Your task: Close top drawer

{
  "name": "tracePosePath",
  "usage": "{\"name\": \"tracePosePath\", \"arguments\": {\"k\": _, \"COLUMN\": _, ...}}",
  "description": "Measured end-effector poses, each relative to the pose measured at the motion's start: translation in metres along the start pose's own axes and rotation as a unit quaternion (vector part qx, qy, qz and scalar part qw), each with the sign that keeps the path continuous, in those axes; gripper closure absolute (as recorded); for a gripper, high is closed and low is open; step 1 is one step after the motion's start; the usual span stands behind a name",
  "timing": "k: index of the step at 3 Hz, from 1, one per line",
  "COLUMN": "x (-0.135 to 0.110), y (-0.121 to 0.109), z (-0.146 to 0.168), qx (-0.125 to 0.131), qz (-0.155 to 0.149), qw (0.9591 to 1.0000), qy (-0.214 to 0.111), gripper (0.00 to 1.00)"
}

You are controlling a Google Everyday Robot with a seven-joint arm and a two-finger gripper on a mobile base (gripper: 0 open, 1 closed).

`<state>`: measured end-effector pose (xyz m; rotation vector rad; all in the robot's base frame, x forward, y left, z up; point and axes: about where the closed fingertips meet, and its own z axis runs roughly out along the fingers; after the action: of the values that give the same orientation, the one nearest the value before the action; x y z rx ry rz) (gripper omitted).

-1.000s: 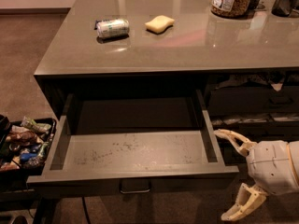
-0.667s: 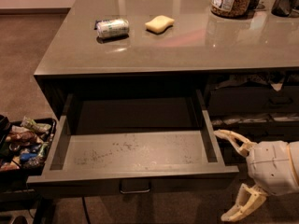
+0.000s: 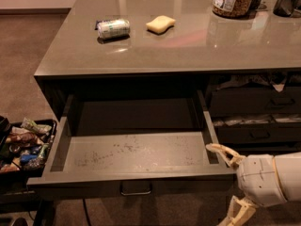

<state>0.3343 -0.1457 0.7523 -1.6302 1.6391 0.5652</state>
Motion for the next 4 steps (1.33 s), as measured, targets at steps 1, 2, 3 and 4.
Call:
{"name": "tracePosePath", "arguments": {"k": 1, "x": 0.0006, "y": 0.0008, "z": 0.0008, "qx": -0.001, "qz": 0.001, "qw": 1.0000, "qy": 0.000, "gripper": 0.19}}
{"name": "tracePosePath", "arguments": {"k": 2, "x": 0.0006, "y": 0.0008, "z": 0.0008, "qx": -0.001, "qz": 0.001, "qw": 1.0000, "qy": 0.000, "gripper": 0.42}}
{"name": "tracePosePath", "arguments": {"k": 3, "x": 0.0006, "y": 0.0008, "z": 0.0008, "qx": -0.001, "qz": 0.001, "qw": 1.0000, "qy": 0.000, "gripper": 0.65}}
{"name": "tracePosePath", "arguments": {"k": 4, "x": 0.0006, "y": 0.0008, "z": 0.0008, "qx": -0.001, "qz": 0.001, "qw": 1.0000, "qy": 0.000, "gripper": 0.88}}
